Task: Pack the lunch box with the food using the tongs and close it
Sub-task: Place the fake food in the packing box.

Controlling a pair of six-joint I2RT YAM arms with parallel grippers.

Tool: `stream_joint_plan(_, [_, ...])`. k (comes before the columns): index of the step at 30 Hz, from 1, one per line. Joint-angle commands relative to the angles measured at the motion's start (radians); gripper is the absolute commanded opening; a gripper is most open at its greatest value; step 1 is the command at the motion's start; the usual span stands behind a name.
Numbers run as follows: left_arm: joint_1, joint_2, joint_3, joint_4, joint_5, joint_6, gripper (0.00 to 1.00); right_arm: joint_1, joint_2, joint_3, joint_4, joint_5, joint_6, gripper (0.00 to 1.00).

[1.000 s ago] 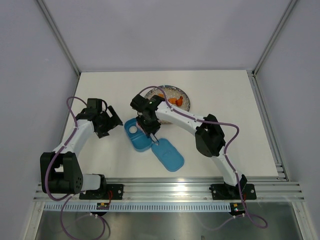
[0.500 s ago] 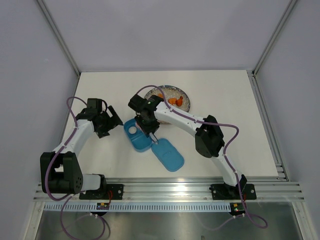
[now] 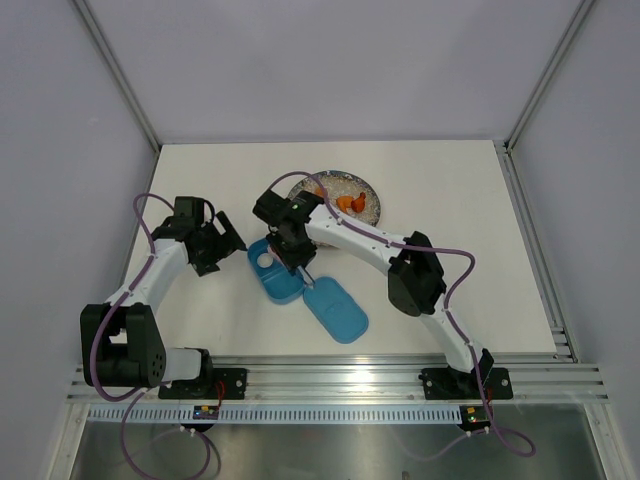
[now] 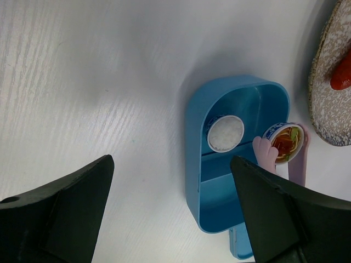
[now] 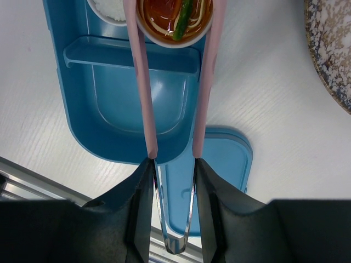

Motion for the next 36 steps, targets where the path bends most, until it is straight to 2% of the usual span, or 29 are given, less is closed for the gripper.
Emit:
stream_joint_plan(1, [0.007, -0.006, -0.005, 0.030, 0.010, -0.001, 0.91, 0.011, 0.023, 0.042, -0.003, -0.005, -0.019, 0.22])
stream_joint_plan(36, [0.007, 0.005, -0.025, 0.049, 0.036, -0.008, 0.91, 0.047, 0.034, 0.082, -0.029, 0.063, 0.003, 0.23])
